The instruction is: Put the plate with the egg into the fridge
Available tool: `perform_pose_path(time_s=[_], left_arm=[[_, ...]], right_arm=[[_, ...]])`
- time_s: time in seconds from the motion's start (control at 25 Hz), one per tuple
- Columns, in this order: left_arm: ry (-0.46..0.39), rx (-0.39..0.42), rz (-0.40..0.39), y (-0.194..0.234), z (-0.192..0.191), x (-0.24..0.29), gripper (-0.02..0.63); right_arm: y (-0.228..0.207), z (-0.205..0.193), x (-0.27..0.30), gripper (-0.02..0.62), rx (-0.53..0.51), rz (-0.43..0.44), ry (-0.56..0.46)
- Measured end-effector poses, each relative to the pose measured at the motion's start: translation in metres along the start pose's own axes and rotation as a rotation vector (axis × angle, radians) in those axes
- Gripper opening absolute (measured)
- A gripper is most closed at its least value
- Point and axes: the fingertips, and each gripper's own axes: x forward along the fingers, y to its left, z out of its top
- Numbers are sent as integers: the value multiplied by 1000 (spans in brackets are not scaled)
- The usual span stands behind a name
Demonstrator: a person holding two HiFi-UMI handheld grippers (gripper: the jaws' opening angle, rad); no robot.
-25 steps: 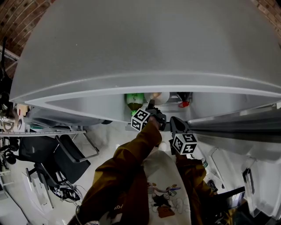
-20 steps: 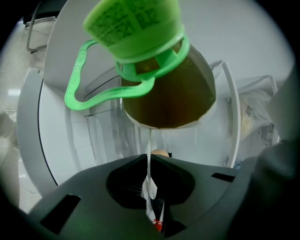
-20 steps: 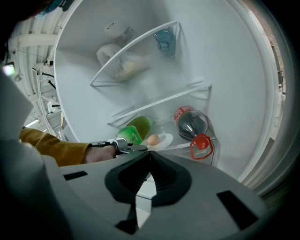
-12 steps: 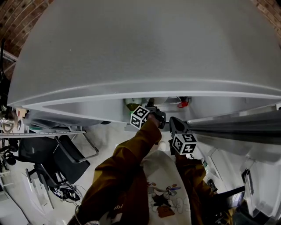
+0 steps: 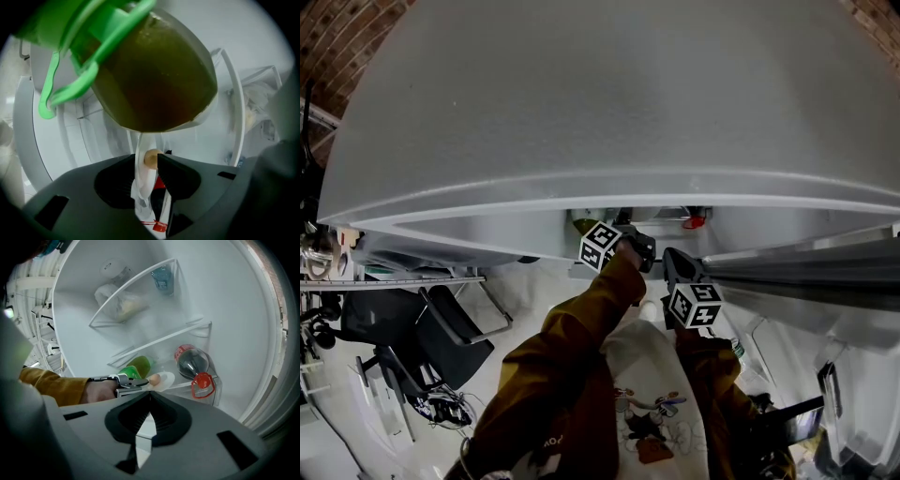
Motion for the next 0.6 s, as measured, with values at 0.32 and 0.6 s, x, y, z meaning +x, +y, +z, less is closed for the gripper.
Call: perform_pose_path(time_s=[0.32, 0.6], left_arm=[[3, 3, 54, 1, 2, -4, 160], [0, -22, 95, -1, 0, -6, 243]], right_arm=[[2, -1, -1, 6, 3, -1, -2], [3, -4, -5, 6, 8, 1, -4]])
